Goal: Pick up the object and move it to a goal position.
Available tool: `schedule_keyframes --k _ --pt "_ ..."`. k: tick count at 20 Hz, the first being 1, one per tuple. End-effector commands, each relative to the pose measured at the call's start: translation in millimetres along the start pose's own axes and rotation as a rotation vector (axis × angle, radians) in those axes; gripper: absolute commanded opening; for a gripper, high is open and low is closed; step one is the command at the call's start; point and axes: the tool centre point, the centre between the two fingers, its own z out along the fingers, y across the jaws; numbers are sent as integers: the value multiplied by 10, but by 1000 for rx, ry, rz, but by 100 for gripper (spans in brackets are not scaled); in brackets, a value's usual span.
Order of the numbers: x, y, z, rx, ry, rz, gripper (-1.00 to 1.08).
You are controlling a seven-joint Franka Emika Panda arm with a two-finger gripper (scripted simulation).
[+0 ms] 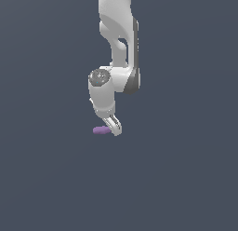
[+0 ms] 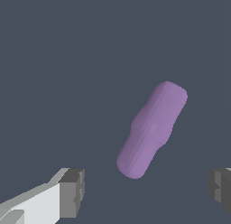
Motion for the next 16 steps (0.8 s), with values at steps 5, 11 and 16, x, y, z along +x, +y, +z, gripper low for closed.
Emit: schedule_keyframes --k 5,11,16 --pt "74 83 97 5 9 208 100" --pt "131 150 165 10 18 362 100" --pt "164 189 200 12 23 447 100"
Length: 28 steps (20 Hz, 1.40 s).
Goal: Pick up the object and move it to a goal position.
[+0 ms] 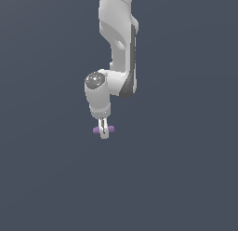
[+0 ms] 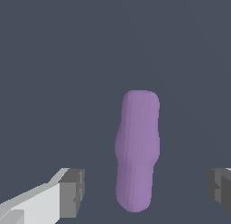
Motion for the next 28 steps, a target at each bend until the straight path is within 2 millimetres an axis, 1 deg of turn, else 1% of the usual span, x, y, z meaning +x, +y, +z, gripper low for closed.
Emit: schedule_keyframes --k 1,6,12,15,22,27,28 --pt "19 9 14 2 2 37 100" --pt "39 19 29 3 5 74 100" --pt "36 19 59 3 4 72 100" --pt "38 23 147 3 4 73 100" --pt "40 29 463 3 4 77 100" --pt "40 21 534 3 4 77 100" --pt "40 21 534 3 4 77 -100"
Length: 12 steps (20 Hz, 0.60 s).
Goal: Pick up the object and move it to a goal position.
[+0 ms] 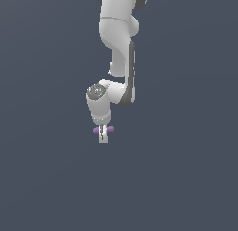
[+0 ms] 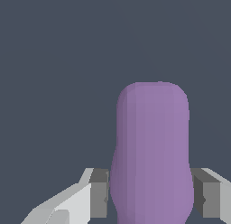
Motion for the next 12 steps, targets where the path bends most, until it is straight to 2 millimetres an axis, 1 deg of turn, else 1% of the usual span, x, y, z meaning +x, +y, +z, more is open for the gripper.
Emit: schedule_keyframes --k 1,12 --pt "0 -5 6 1 0 0 -100" --pt "-1 -5 -9 2 0 0 -100"
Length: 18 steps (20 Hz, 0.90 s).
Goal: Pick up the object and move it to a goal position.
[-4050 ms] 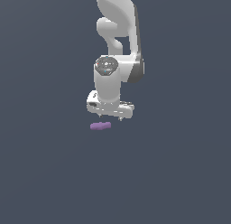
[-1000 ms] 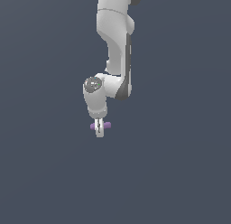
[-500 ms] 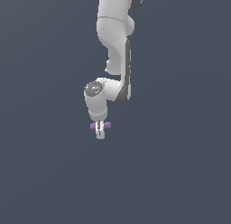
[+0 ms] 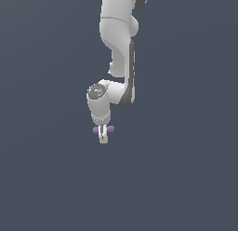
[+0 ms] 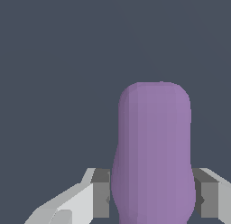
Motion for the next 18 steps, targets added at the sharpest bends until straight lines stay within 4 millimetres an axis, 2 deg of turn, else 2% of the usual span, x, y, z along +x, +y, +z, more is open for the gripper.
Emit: schedule_keyframes --k 1,9,14,18 --pt "-4 4 -18 0 0 0 -100" --pt "-75 71 -267 0 -1 1 -100" --pt "-161 151 -568 0 -2 1 -100" --pt "-253 235 -894 0 -3 1 -100"
